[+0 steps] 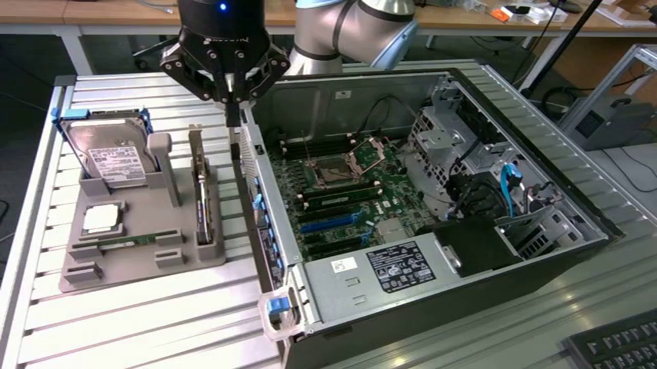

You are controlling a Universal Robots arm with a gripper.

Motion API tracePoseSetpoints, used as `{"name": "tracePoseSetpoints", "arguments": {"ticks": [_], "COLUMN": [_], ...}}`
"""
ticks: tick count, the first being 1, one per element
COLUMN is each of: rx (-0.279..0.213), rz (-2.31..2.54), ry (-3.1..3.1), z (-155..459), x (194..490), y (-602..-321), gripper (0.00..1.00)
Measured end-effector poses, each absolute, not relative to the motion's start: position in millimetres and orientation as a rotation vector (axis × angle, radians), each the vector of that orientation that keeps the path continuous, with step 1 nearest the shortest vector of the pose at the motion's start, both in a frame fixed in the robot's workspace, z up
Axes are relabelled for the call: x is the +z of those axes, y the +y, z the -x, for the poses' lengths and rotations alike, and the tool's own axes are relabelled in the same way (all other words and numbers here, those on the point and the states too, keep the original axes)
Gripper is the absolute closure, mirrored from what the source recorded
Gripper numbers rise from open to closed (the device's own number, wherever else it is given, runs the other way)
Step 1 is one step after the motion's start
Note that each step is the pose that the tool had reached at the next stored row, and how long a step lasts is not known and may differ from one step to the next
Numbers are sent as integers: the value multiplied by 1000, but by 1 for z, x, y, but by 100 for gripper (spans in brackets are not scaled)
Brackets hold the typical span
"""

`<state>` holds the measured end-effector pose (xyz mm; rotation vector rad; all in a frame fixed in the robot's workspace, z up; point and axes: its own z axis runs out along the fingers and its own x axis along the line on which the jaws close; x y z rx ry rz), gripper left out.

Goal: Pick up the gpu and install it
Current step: 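Reach for the gpu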

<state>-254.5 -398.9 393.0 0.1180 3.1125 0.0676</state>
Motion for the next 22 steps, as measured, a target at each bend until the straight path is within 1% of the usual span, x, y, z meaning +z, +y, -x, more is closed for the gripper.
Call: {"name": "tracePoseSetpoints", "arguments": {"ticks": [22], "rx": [68], "rz": [-118], "ry": [3112], "z": [265], "x": [393], "y": [-399], "gripper": [89]}}
